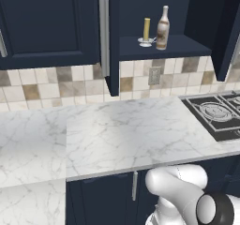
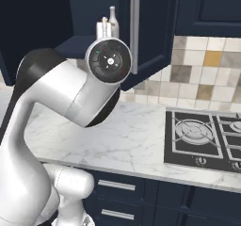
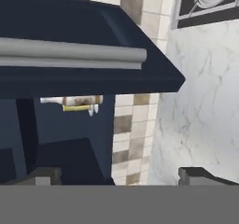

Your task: Get the candle and the liquor from the cabinet and move them to the dining counter.

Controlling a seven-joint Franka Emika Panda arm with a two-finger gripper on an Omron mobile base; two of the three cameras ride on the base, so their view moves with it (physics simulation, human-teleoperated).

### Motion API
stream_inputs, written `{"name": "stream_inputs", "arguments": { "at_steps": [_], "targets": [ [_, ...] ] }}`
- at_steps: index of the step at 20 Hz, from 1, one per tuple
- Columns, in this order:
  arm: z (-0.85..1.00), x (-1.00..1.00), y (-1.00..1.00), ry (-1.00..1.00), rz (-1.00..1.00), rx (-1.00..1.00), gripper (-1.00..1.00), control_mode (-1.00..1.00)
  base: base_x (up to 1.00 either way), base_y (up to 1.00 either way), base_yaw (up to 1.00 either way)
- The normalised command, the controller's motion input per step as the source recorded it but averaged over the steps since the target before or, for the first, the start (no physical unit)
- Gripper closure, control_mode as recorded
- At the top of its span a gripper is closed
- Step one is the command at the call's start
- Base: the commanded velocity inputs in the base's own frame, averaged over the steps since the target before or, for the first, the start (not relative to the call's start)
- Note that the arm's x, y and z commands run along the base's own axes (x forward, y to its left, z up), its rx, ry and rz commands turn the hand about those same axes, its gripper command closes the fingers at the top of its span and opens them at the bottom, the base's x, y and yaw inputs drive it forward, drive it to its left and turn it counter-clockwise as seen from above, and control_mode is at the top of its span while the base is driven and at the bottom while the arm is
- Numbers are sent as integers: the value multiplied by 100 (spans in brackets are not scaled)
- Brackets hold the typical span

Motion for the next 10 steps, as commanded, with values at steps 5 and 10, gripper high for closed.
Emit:
{"name": "stream_inputs", "arguments": {
  "at_steps": [5,10],
  "targets": [
    [-16,13,50,-5,0,13,-100,-100,0,0,0],
    [-22,56,38,-10,-7,1,-100,-100,0,0,0]
  ]
}}
